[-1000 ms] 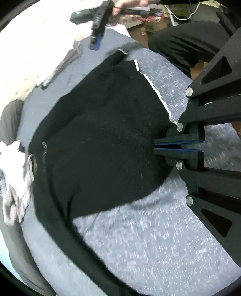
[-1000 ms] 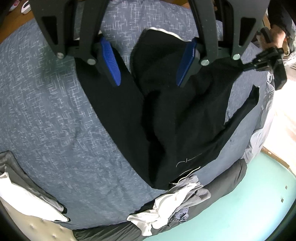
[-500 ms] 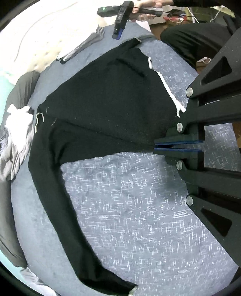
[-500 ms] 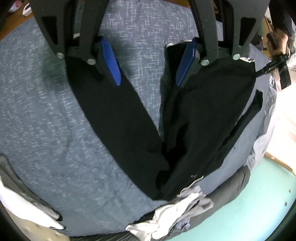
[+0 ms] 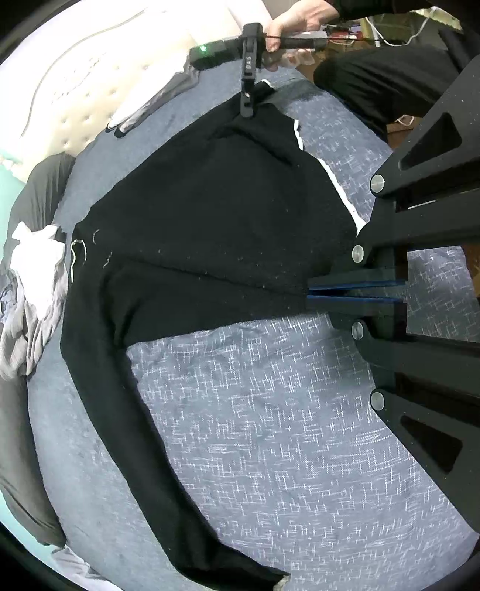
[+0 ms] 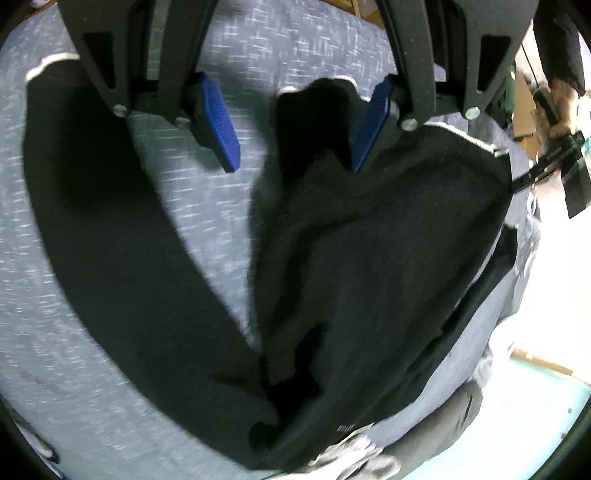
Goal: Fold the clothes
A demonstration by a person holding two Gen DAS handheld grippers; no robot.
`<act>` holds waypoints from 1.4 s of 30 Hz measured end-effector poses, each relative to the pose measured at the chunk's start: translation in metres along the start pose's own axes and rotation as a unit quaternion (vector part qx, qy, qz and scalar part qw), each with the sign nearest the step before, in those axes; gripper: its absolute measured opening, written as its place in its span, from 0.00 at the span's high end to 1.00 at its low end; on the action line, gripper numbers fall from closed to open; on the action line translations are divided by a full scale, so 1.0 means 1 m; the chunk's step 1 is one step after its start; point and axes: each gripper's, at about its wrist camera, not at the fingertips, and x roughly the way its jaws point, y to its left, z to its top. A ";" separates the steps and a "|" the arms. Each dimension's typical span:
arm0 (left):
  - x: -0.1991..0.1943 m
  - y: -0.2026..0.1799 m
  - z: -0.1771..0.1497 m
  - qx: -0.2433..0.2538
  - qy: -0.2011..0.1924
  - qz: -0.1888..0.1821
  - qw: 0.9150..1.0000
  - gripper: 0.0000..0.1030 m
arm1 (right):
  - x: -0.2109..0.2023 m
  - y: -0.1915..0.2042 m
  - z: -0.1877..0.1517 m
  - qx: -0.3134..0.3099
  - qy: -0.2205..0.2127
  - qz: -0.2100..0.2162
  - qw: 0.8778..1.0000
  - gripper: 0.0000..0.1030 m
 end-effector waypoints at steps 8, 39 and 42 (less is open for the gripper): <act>0.000 -0.013 0.000 0.015 0.000 -0.009 1.000 0.97 | -0.020 0.003 -0.009 -0.032 -0.018 0.038 0.999 0.93; 0.053 -0.016 -0.024 -0.017 0.068 -0.057 0.996 0.60 | -0.069 -0.054 -0.028 -0.015 -0.048 0.007 0.999 0.92; 0.064 -0.017 -0.025 -0.015 0.078 -0.054 0.995 0.60 | -0.066 -0.056 -0.033 -0.013 -0.040 0.009 0.999 0.89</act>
